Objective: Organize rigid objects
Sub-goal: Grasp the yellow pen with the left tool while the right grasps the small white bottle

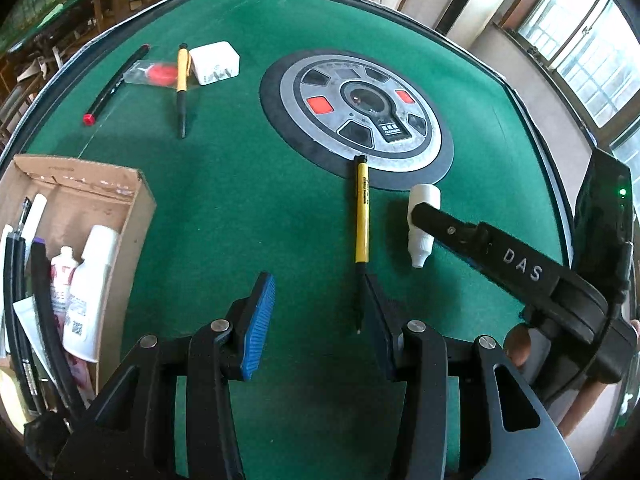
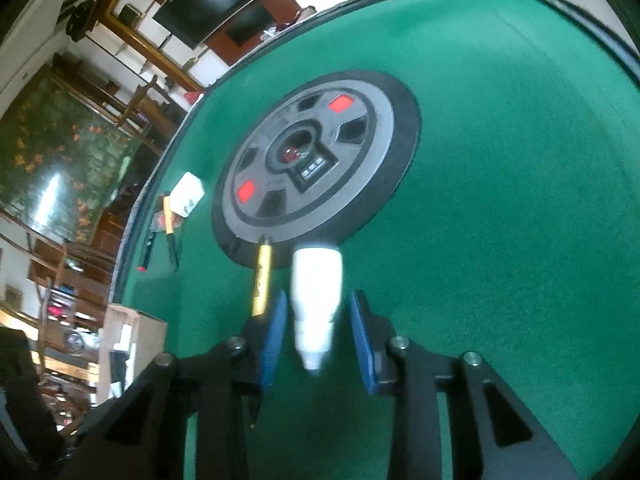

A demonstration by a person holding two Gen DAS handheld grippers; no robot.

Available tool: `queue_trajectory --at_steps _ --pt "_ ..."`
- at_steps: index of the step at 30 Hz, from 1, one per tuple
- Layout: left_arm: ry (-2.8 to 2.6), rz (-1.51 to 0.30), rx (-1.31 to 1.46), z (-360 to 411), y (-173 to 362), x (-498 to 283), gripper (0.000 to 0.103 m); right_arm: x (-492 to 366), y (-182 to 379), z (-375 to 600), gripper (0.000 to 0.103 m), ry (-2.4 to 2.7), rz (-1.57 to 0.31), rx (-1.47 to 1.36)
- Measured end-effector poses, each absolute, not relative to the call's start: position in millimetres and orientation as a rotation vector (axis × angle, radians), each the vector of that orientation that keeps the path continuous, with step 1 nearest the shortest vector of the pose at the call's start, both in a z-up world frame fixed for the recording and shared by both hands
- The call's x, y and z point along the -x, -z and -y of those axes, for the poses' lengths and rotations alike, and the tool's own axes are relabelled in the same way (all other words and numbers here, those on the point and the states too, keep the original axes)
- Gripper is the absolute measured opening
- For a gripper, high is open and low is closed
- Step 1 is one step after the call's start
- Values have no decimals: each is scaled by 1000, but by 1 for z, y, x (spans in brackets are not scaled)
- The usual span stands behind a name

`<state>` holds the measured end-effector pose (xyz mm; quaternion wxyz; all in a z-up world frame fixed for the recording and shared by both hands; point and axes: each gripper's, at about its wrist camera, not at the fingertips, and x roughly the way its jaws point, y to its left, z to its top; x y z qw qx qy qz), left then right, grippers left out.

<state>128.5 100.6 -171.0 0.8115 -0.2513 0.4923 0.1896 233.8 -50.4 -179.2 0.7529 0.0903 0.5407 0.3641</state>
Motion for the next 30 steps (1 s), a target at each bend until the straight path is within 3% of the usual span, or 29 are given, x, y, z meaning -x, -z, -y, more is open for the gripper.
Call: queue_trajectory --at_steps 4,6,22,24,26,30 --pt "-406 -1053 529 -101 173 -136 44 -228 177 39 33 -798 -1161 -133" --pt "-410 -1060 529 -102 175 -139 44 -224 174 33 24 -767 -1145 -63" --pt "-419 -1107 481 -94 196 -188 43 -242 179 68 22 -700 -1198 -251" --pt "-440 -1097 464 -94 197 -191 35 -242 179 68 22 -698 -1197 -255" --pt "-468 -1099 420 -91 198 -193 20 -242 179 69 22 -700 -1198 -255" --pt "-480 -1105 385 -90 200 -189 10 -242 179 69 22 -699 -1196 -256"
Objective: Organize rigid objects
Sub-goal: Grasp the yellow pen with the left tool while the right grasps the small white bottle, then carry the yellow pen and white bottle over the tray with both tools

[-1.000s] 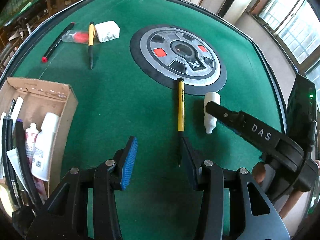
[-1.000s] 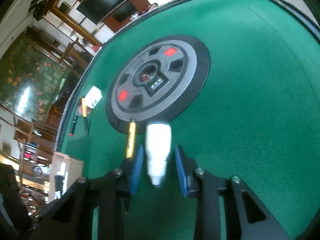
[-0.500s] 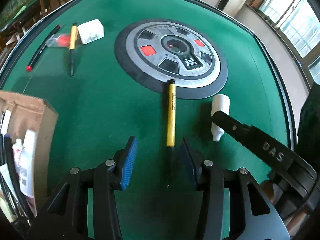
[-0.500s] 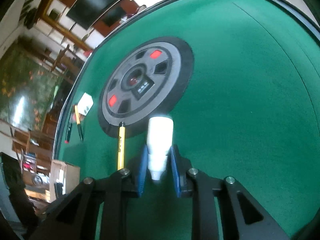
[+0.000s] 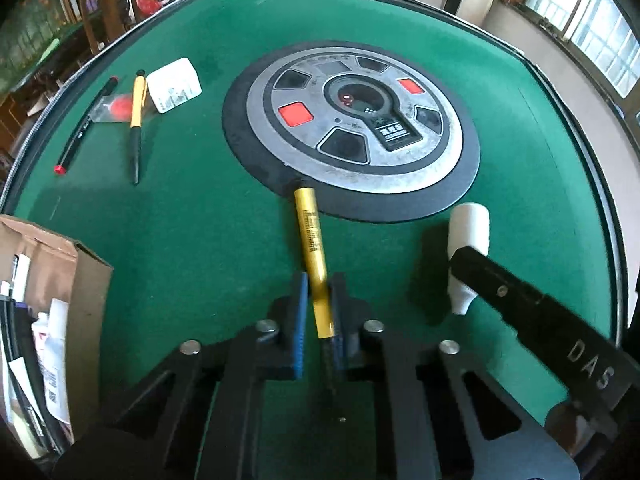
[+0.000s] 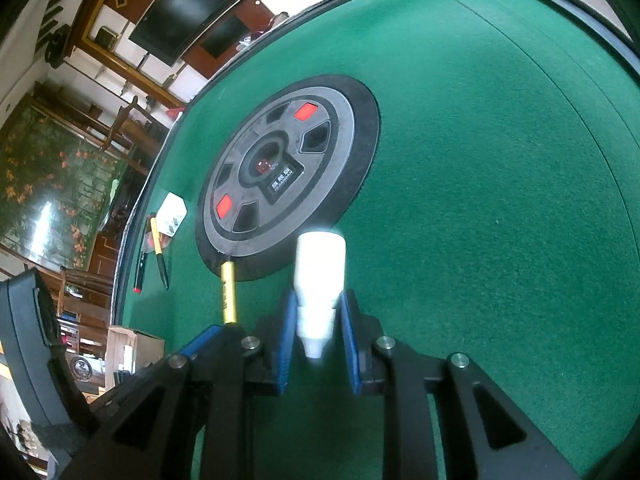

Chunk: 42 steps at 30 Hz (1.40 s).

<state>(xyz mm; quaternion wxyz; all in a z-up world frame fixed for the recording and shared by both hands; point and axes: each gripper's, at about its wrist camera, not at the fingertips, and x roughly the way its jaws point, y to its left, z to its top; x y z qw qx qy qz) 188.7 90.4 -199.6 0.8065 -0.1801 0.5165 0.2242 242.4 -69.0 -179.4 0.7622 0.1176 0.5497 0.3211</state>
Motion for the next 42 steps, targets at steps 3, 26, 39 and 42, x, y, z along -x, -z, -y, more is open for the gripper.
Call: queue_trajectory --at_steps 3,26,39,42 --pt "-469 -1107 385 -88 200 -177 8 -242 179 68 22 -698 -1195 -254" --pt "-341 -1115 481 -81 199 -54 8 -183 172 68 19 -717 -1244 -100" --pt "-267 -989 590 -86 149 6 8 -106 143 87 19 -940 -1178 -230" --pt "-268 -949 596 -93 127 29 8 -86 132 71 19 -1007 -1149 -210"
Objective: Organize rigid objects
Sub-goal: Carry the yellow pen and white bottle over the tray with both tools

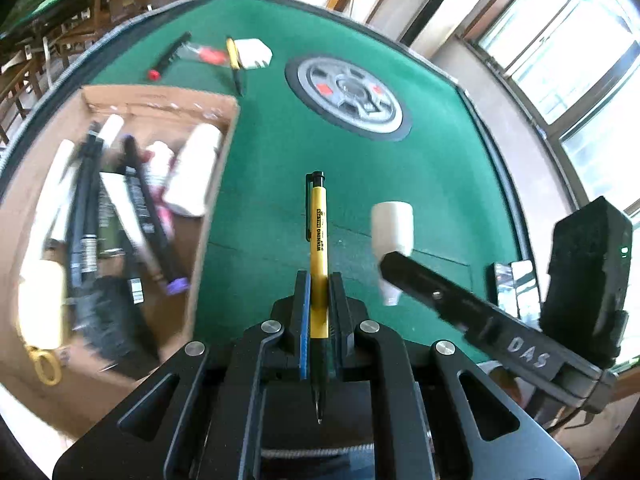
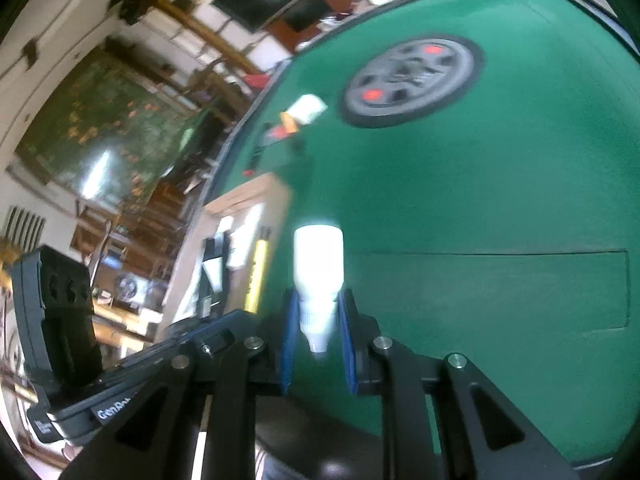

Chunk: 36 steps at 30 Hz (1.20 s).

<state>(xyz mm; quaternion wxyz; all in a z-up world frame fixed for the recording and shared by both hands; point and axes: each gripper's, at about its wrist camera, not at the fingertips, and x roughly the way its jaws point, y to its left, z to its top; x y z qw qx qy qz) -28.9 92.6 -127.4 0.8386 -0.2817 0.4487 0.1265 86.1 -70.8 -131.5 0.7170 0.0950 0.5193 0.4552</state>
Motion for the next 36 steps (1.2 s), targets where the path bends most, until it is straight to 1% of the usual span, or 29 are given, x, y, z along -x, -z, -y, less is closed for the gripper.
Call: queue_trajectory --at_steps 5,12,17,22,28,36 --pt "-304 -884 646 -121 99 70 8 -63 117 40 19 -1102 -1097 -142" --pt "-411 -816 706 -183 85 117 8 -44 117 -7 19 -1178 -1088 -53" --pt "-478 -819 740 -221 99 129 8 -47 124 -39 19 -1188 -1107 -16" --pt "-485 -866 802 -243 130 122 8 -45 130 -60 19 -1191 -1128 27" --pt "-459 -901 827 -251 148 110 8 -34 136 -81 19 -1206 -1149 84" --pt "-493 -926 747 -247 154 101 8 -26 146 -91 19 -1203 -1170 126"
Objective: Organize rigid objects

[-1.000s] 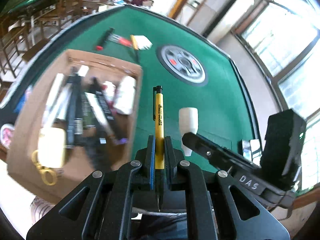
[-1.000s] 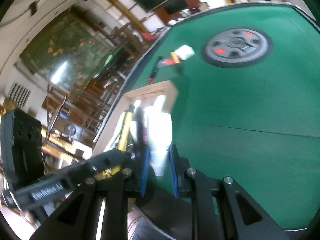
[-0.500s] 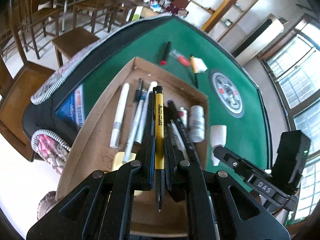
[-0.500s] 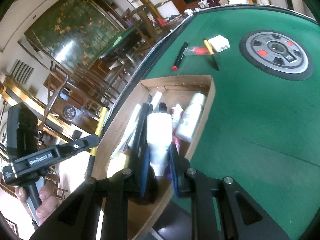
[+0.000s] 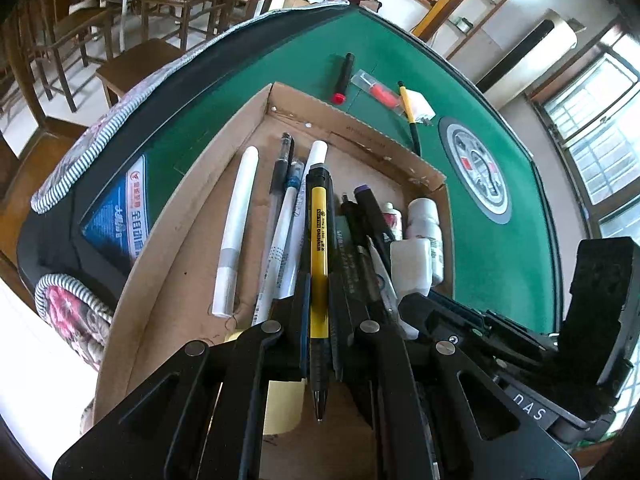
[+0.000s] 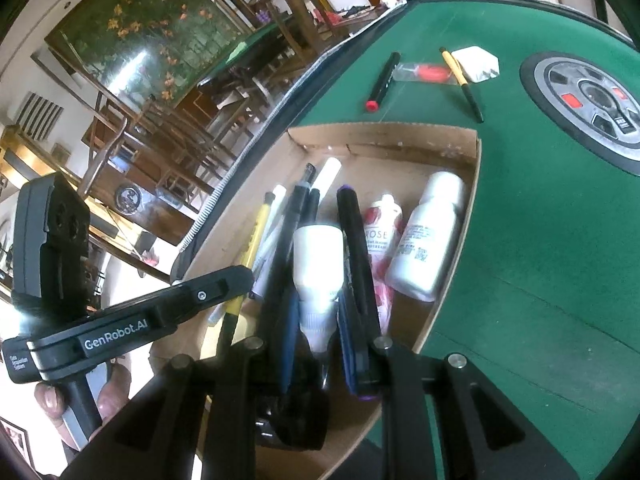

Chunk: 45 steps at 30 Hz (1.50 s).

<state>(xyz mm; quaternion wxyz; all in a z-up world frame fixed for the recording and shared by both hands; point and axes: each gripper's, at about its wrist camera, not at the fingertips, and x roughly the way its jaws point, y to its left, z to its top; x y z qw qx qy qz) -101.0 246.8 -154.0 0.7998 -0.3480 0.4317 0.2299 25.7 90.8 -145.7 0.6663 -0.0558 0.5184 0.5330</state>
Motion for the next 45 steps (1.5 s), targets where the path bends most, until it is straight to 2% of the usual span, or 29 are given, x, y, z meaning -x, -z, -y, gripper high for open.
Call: queue_trajectory --at_steps 16,18,20,23,29,35,40,42,45 --pt "-592 -926 572 -232 159 91 8 -24 147 -87 20 -1166 -1166 121" --pt "-587 -926 577 -230 160 93 18 -23 147 -86 23 -1170 -1170 107" --pt "-588 -908 574 -228 157 96 36 -23 146 -83 29 -1171 -1174 92" --pt "-604 -868 552 -220 147 106 45 -21 139 -74 37 -1172 -1149 66" --pt "-735 -908 408 -194 136 127 45 2 110 -40 37 -1121 -1019 74" --pt "-804 -859 353 -157 128 163 45 62 100 -4 44 -1098 -847 189" --pt "-821 -799 339 -133 114 187 45 76 106 13 46 -1118 -858 188" --pt "-832 -792 325 -126 111 192 45 79 105 15 53 -1128 -863 182" --pt "-826 -780 321 -119 106 199 45 84 104 16 55 -1162 -897 158"
